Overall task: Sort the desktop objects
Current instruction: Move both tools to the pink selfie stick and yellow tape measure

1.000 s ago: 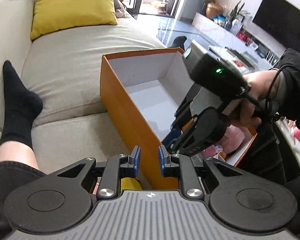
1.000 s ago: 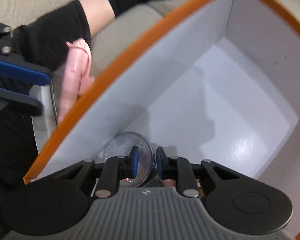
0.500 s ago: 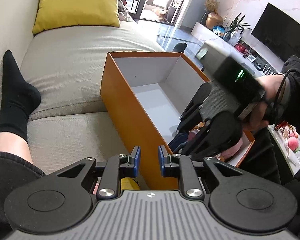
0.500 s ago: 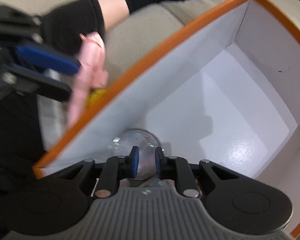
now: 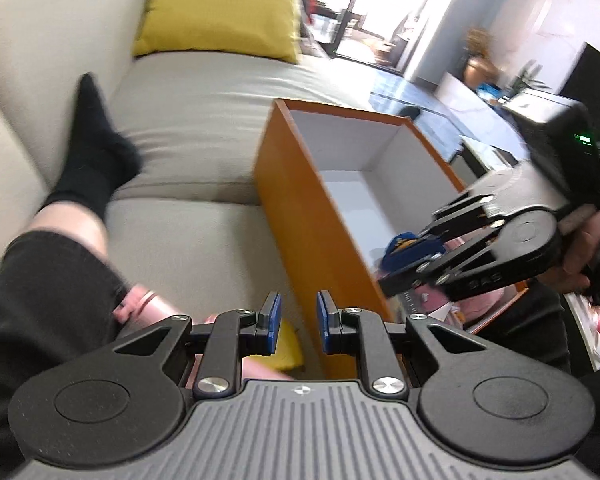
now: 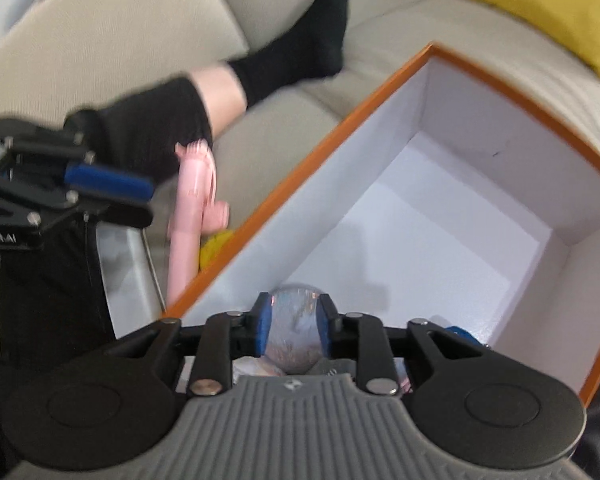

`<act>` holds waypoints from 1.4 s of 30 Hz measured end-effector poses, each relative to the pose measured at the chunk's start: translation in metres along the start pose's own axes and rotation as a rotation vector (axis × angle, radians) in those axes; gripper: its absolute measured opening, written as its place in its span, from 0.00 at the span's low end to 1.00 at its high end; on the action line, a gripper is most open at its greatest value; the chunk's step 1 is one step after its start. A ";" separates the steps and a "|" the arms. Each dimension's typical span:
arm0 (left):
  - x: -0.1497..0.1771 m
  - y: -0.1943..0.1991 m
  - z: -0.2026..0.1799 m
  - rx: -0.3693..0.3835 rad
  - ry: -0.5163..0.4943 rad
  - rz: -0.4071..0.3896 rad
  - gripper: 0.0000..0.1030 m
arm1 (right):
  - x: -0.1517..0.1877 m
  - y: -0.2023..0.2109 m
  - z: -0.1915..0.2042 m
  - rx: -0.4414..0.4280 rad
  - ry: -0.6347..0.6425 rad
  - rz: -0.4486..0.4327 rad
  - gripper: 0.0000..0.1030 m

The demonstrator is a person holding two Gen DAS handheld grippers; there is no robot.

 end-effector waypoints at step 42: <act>0.018 -0.062 0.054 -0.221 0.380 0.098 0.60 | -0.040 -0.061 0.103 0.334 0.706 0.086 0.55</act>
Point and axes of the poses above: each gripper's, at about its wrist camera, not at the fingertips, and y roughly against the way its jaws point, z to its left, x to its underside, the point moved 2 cm from there along -y, roughly the way its jaws point, and after that the axes turned 3 degrees about z, right-handed, at the moved point
